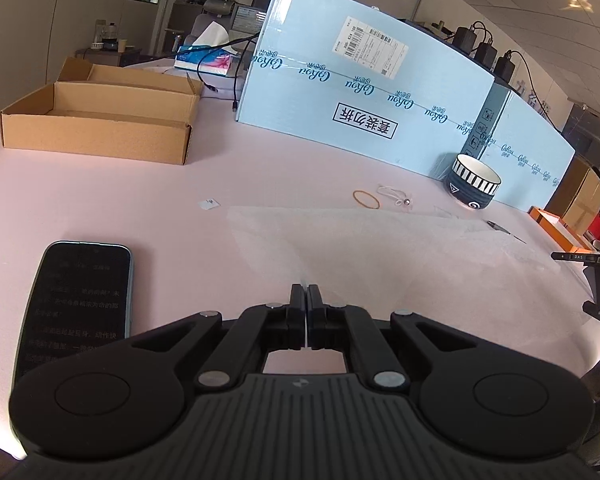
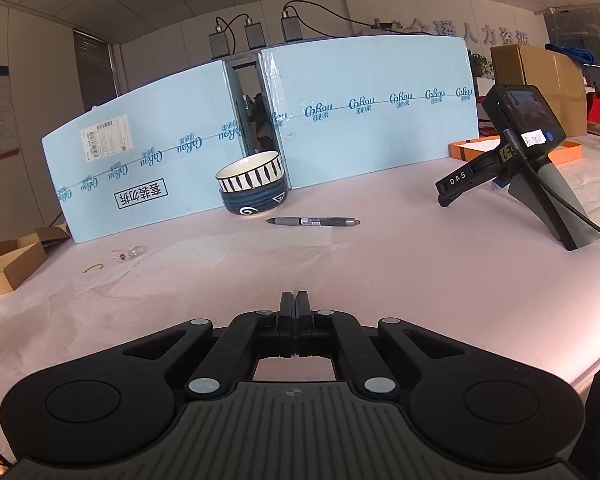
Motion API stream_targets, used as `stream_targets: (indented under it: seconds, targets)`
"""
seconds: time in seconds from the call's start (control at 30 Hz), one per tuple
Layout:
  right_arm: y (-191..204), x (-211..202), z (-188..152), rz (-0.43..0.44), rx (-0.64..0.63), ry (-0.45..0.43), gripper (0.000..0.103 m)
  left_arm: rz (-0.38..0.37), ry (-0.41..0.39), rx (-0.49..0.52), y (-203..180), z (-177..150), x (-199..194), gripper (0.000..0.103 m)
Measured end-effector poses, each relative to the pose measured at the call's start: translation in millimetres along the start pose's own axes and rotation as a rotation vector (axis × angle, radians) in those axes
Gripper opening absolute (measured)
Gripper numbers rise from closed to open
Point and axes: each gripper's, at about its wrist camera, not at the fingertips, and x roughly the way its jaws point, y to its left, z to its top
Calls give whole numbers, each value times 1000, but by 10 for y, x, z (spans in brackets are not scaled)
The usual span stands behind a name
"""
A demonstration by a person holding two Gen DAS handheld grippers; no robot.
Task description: Fold shopping bag
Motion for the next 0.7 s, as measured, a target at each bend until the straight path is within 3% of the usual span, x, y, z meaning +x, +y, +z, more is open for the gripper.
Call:
stream_targets:
  seconds: [0.33, 0.37, 0.43, 0.47, 0.6, 0.7]
  targets:
    - [-301, -112, -176, -126, 58, 39, 2, 21, -33, -60, 42, -202, -367, 1]
    - [-335, -100, -188, -146, 61, 45, 7, 24, -28, -60, 50, -204, -347, 6]
    - [-367, -108, -204, -168, 70, 39, 26, 45, -18, -63, 59, -200, -283, 38]
    - [-379, -131, -211, -184, 66, 27, 37, 61, -18, -46, 43, -198, -253, 60]
    - [-444, -266, -202, -224, 74, -22, 38, 78, 3, 25, -42, -203, -160, 62]
    - [-470, -331, -122, -176, 122, -70, 40, 92, 23, 67, -71, -212, -44, 62]
